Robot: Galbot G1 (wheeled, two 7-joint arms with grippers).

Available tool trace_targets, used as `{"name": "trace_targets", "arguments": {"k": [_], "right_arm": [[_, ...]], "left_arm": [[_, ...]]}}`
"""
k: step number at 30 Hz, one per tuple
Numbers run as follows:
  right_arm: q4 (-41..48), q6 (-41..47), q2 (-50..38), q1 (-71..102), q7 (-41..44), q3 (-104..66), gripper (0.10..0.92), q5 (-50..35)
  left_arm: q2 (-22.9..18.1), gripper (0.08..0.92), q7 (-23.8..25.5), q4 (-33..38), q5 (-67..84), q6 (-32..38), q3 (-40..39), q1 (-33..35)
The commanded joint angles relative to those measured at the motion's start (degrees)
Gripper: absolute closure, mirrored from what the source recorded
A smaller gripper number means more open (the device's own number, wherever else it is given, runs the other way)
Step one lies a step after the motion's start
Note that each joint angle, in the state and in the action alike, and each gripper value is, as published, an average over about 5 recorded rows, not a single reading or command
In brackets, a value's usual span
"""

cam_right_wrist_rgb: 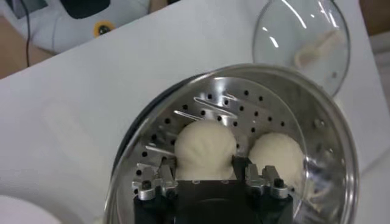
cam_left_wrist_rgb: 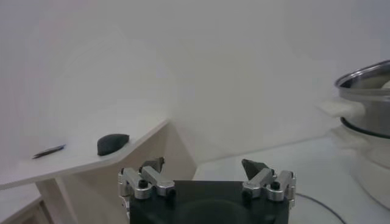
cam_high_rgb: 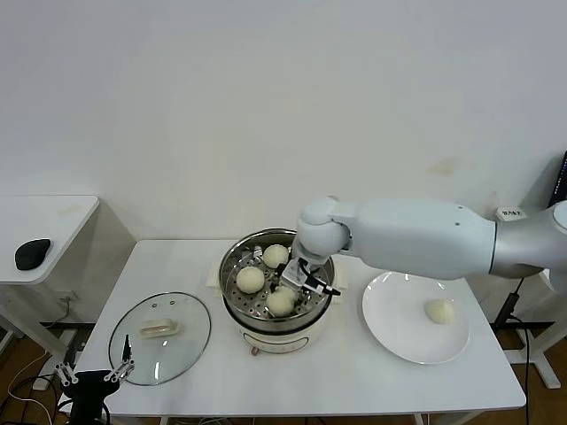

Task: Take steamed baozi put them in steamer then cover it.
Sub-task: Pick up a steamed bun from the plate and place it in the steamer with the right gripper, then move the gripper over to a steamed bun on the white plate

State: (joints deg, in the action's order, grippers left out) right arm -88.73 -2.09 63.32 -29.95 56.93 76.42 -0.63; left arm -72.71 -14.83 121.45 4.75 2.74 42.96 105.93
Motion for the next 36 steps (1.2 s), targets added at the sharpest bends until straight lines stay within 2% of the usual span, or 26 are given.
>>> {"name": "trace_targets", "arguments": {"k": [1, 4, 7, 11, 15, 20, 26, 36], "right_arm": [[0.0, -0.6, -1.1, -0.3, -0.8, -1.9, 0.328, 0.4], [-0.5, 3.7, -3.7, -1.4, 1.1, -4.8, 0.251, -1.5], [-1.2, 11.2, -7.0, -2.8, 3.4, -7.4, 0.211, -2.9], [-1.2, 19.8, -11.7, -3.3, 3.6, -10.5, 0.203, -5.5], [-2.4, 23.9, -17.8, -2.2, 3.9, -12.8, 0.203, -7.2], [-4.1, 23.5, -27.7, 1.7, 5.2, -15.0, 0.203, -5.1], [-3.4, 19.0, -37.7, 12.0, 7.5, -22.3, 0.203, 2.3], [0.8, 11.8, -42.9, 42.4, 10.5, -49.0, 0.203, 11.1]], "left_arm": [[0.1, 0.177, 0.0, 0.1, 0.0, 0.0, 0.1, 0.1], [0.5, 0.177, 0.0, 0.2, 0.2, 0.0, 0.4, 0.2], [1.0, 0.177, 0.0, 0.4, 0.7, -0.1, 0.8, 0.3], [1.6, 0.177, 0.1, 0.5, 0.9, -0.2, 0.9, 0.1], [2.1, 0.177, 0.1, 0.6, 0.9, -0.2, 0.8, -0.1], [2.8, 0.177, 0.1, 0.6, 1.0, -0.2, 0.5, -0.2], [3.7, 0.177, 0.1, 0.4, 0.9, -0.3, -0.3, -0.5], [4.4, 0.177, 0.1, -0.6, 0.4, -0.2, -1.2, -0.4]]}}
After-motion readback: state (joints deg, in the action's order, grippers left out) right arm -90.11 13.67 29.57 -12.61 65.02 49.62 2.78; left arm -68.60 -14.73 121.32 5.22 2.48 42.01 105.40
